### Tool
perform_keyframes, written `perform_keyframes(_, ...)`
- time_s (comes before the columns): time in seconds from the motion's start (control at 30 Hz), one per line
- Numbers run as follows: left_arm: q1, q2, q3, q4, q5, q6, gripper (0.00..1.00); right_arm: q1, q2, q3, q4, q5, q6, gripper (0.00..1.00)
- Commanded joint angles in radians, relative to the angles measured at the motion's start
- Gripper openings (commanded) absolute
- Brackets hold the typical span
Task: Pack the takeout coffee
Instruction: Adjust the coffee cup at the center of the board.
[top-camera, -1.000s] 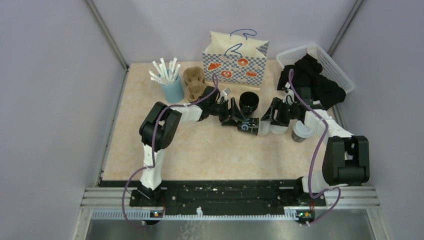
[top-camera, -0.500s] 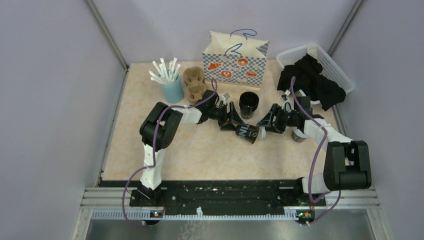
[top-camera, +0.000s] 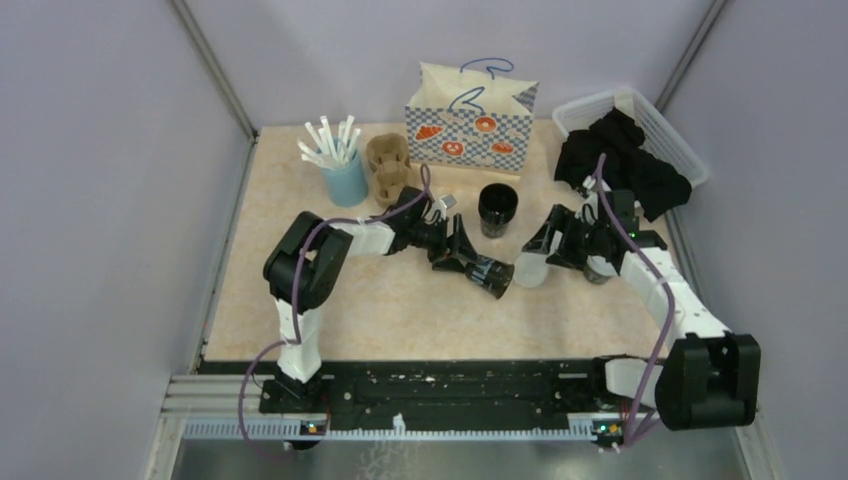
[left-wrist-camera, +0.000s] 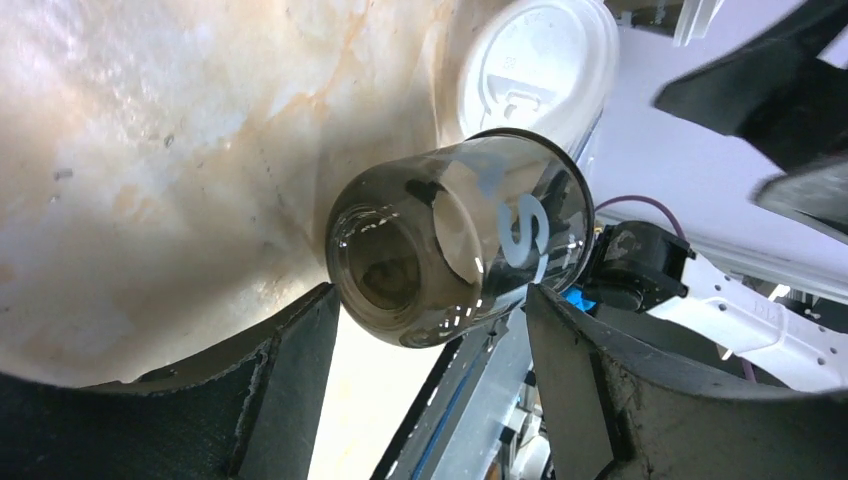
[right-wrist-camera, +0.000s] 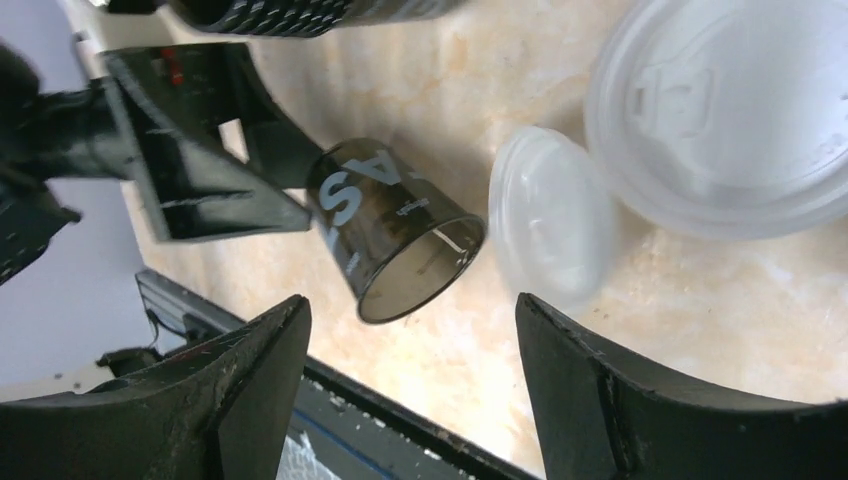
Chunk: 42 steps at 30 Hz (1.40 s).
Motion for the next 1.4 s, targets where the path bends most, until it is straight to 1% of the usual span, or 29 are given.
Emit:
perform_keyframes(0.0, -0.006, -0.045, -0.041, 0.022, 0.037, 0.018, 0.75, 0.063, -0.103, 0.037, -0.127, 0.014, 0.025, 0.76)
perform_keyframes(0.07, -0.008, -0.049, -0.05, 0.033, 0.038, 0.011, 0.75, 0.139, -0.146, -0.025, -0.037, -0.009, 0.113, 0.75)
perform_keyframes(0.13, -0.012, -0.052, -0.055, 0.037, 0.039, 0.009, 0.75, 0.187, -0.172, -0.105, 0.132, -0.004, 0.261, 0.73)
perform_keyframes(0.2, -0.012, -0.059, -0.062, 0.035, 0.04, 0.007, 0.74, 0.197, -0.175, -0.201, 0.28, 0.0, 0.393, 0.69)
perform_keyframes(0.3, -0.012, -0.073, -0.077, 0.038, 0.037, -0.002, 0.74, 0.229, -0.153, -0.283, 0.435, 0.032, 0.523, 0.65)
perform_keyframes(0.4, -0.015, -0.086, -0.095, 0.041, 0.041, -0.005, 0.74, 0.268, -0.113, -0.349, 0.596, 0.061, 0.602, 0.61)
perform_keyframes(0.47, -0.015, -0.106, -0.11, 0.031, 0.028, 0.002, 0.74, 0.291, -0.082, -0.37, 0.683, 0.092, 0.616, 0.54)
perform_keyframes(0.53, -0.013, -0.146, -0.124, 0.006, 0.005, 0.031, 0.75, 0.312, -0.035, -0.344, 0.706, 0.111, 0.584, 0.52)
perform_keyframes(0.57, -0.011, -0.174, -0.128, -0.017, -0.011, 0.05, 0.76, 0.327, -0.012, -0.323, 0.707, 0.114, 0.567, 0.48)
perform_keyframes(0.6, -0.009, -0.204, -0.13, -0.057, -0.037, 0.078, 0.76, 0.352, 0.007, -0.293, 0.701, 0.12, 0.545, 0.41)
perform_keyframes(0.67, 0.0, -0.289, -0.138, -0.166, -0.093, 0.135, 0.77, 0.394, 0.032, -0.211, 0.613, 0.153, 0.476, 0.21)
perform_keyframes(0.7, 0.007, -0.336, -0.143, -0.221, -0.125, 0.166, 0.78, 0.42, 0.045, -0.148, 0.518, 0.188, 0.426, 0.1)
perform_keyframes(0.73, 0.018, -0.388, -0.144, -0.282, -0.16, 0.194, 0.78, 0.449, 0.057, -0.081, 0.387, 0.23, 0.372, 0.03)
perform_keyframes(0.77, 0.027, -0.441, -0.143, -0.347, -0.209, 0.227, 0.78, 0.491, 0.067, 0.0, 0.22, 0.3, 0.311, 0.0)
perform_keyframes(0.83, 0.053, -0.584, -0.142, -0.46, -0.302, 0.285, 0.8, 0.589, 0.099, 0.144, -0.027, 0.461, 0.203, 0.0)
perform_keyframes(0.9, 0.074, -0.704, -0.142, -0.558, -0.398, 0.331, 0.81, 0.686, 0.173, 0.301, -0.245, 0.583, 0.13, 0.0)
perform_keyframes(0.93, 0.078, -0.762, -0.143, -0.597, -0.465, 0.348, 0.81, 0.741, 0.221, 0.358, -0.334, 0.641, 0.097, 0.0)
perform_keyframes(1.0, 0.078, -0.868, -0.154, -0.648, -0.546, 0.365, 0.81, 0.846, 0.344, 0.462, -0.497, 0.737, 0.056, 0.0)
perform_keyframes(1.07, 0.079, -0.967, -0.179, -0.668, -0.607, 0.364, 0.82, 0.926, 0.44, 0.541, -0.607, 0.81, 0.03, 0.0)
perform_keyframes(1.17, 0.079, -1.084, -0.212, -0.676, -0.664, 0.353, 0.82, 0.993, 0.539, 0.616, -0.686, 0.833, 0.006, 0.0)
perform_keyframes(1.27, 0.079, -1.15, -0.219, -0.699, -0.707, 0.357, 0.82, 1.015, 0.579, 0.668, -0.687, 0.823, -0.013, 0.0)
perform_keyframes(1.3, 0.079, -1.16, -0.218, -0.705, -0.714, 0.36, 0.82, 1.015, 0.583, 0.68, -0.676, 0.81, -0.018, 0.02)
perform_keyframes(1.37, 0.08, -1.173, -0.214, -0.708, -0.715, 0.364, 0.82, 1.015, 0.591, 0.707, -0.676, 0.794, -0.028, 0.14)
